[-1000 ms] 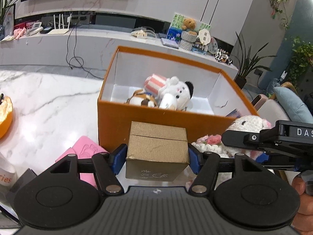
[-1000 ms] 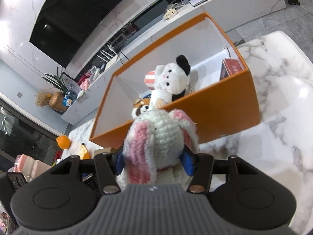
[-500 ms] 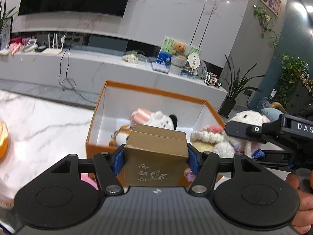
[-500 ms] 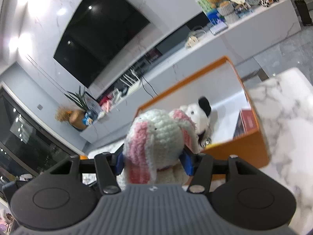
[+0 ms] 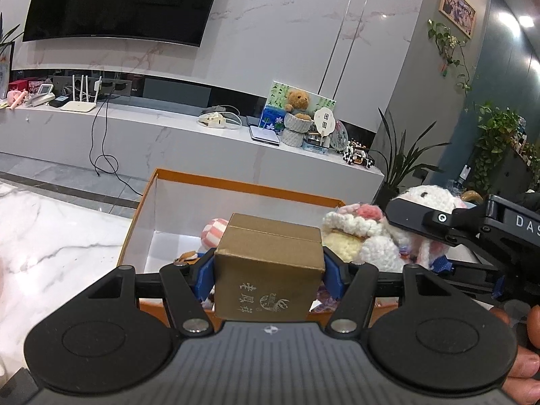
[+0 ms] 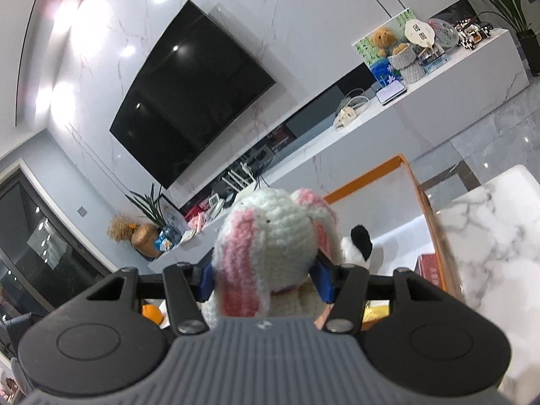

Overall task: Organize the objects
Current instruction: 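Lift the cardboard box with the left gripper while the right gripper lifts the bunny toward the orange box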

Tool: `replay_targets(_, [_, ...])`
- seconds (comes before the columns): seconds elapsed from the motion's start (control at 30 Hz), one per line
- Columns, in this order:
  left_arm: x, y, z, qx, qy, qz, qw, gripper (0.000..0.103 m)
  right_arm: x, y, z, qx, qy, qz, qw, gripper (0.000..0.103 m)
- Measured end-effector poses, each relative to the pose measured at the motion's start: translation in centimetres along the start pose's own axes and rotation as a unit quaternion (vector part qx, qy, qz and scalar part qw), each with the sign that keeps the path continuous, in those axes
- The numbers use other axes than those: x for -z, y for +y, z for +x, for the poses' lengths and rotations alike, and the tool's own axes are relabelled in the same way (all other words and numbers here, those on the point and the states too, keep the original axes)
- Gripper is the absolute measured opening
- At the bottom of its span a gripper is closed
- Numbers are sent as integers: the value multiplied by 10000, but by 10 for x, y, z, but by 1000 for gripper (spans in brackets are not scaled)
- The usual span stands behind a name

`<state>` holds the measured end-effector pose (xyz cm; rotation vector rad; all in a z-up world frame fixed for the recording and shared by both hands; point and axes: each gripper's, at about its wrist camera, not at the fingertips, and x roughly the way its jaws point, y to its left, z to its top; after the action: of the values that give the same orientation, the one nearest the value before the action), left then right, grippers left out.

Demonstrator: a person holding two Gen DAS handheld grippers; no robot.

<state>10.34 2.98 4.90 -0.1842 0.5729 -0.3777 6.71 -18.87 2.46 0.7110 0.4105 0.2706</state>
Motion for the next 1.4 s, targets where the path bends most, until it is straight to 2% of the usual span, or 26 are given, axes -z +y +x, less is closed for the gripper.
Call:
replay_targets(0.3, [1,2,18,-91,119,-34,9999,72,0,-11,14,201,-129,-16,9997,58])
replay_targets(1.17, [4,9,48,-342,362,-139,9987,71,11,-35,37,608,85,11,9981,58])
replay_targets(1.4, [14,4,63,-529,612,122,9966,70,14,-36,44,691,164,-71,9975,58])
